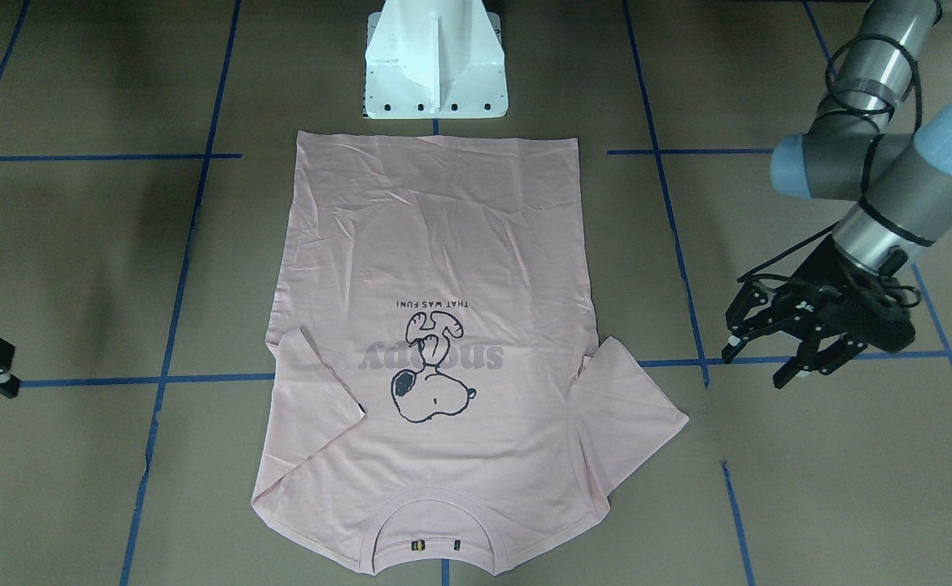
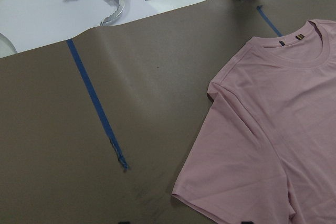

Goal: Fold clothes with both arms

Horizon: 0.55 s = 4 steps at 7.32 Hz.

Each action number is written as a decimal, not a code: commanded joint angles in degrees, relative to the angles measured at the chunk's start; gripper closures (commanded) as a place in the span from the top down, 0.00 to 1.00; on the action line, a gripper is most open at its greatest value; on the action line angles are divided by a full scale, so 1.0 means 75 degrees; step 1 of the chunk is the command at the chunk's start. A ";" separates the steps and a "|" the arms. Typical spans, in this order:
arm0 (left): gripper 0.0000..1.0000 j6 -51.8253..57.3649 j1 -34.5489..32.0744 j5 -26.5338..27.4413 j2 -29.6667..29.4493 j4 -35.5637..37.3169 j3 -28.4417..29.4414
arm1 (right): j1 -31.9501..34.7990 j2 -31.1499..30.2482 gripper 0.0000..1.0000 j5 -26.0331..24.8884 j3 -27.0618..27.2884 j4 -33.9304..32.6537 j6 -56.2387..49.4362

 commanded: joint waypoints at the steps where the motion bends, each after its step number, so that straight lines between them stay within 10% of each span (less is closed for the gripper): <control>1: 0.65 -0.0932 0.0736 0.1323 -0.0409 -0.0040 0.0475 | 0.0303 -0.0578 1.00 0.0265 0.0240 0.0019 -0.0537; 4: 0.62 -0.0982 0.1113 0.2288 -0.1159 -0.0784 0.2216 | 0.0303 -0.0591 1.00 0.0242 0.0264 0.0019 -0.0501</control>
